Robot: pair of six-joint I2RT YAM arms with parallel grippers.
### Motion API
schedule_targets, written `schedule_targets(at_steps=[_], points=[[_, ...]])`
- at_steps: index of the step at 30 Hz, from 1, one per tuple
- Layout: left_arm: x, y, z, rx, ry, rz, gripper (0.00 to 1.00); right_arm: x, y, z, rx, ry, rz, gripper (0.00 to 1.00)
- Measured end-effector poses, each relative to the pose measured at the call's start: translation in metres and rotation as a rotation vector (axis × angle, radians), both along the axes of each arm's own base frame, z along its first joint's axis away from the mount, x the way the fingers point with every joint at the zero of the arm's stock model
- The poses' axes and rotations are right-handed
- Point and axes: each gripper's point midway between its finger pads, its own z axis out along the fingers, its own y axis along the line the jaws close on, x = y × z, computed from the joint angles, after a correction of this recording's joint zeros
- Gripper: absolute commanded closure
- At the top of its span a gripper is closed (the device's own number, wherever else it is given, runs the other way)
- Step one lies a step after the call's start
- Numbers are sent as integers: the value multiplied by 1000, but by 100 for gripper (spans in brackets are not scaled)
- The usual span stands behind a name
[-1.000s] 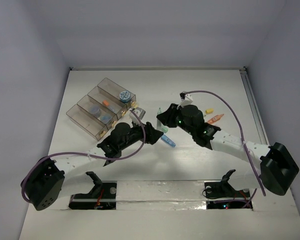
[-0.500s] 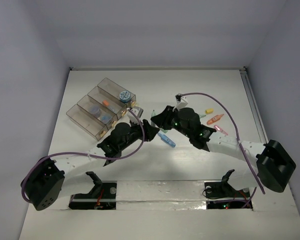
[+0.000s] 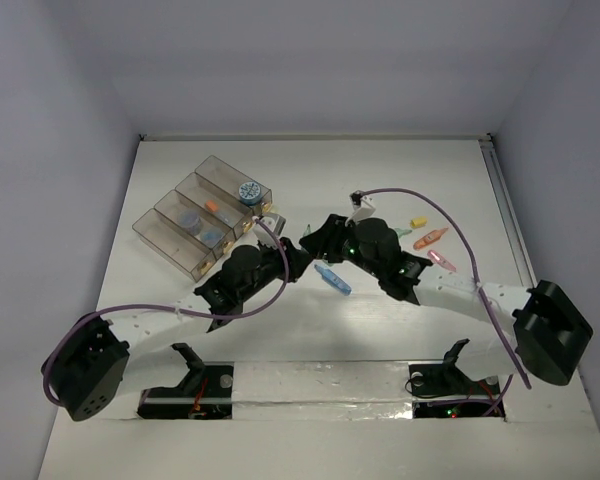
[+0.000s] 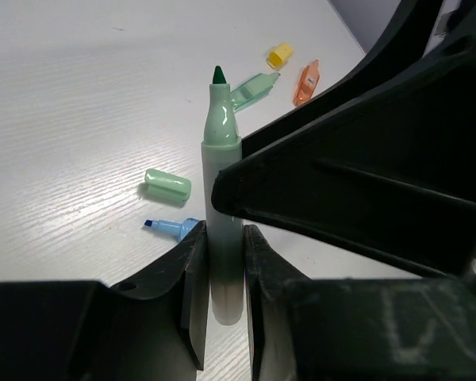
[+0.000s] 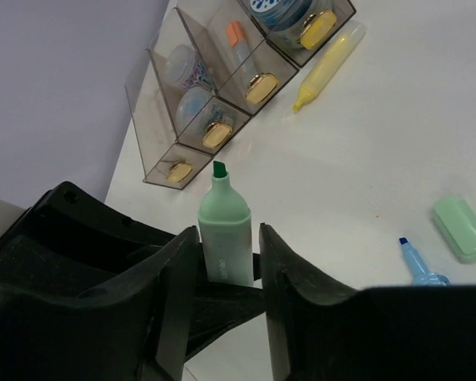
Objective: Sort the stationery into containers
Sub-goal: Pick up the pen from the center of the board.
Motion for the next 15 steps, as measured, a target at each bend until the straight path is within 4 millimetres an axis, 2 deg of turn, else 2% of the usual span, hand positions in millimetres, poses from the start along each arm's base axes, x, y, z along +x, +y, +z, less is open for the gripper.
schedule_targets(at_steps=[4, 6, 8, 9, 12, 14, 15], points=[[-1, 0, 4, 3, -21, -5, 100, -1, -13, 3, -42, -11, -33, 26], [-1, 1, 9, -3, -33, -5, 100, -3, -23, 7, -69, -26, -51, 28], [-1, 2, 13, -8, -46, -5, 100, -5, -33, 13, -92, -41, -67, 41], [-1, 2, 14, -11, -51, -5, 100, -6, -38, 17, -100, -53, -74, 58], [-1, 3, 17, -12, -60, -1, 100, -9, -51, 27, -119, -81, -97, 86], [1, 5, 19, -13, -67, 12, 100, -8, -57, 24, -144, -81, -103, 93], [2, 6, 20, -15, -69, 17, 100, -7, -58, 16, -170, -65, -99, 99]])
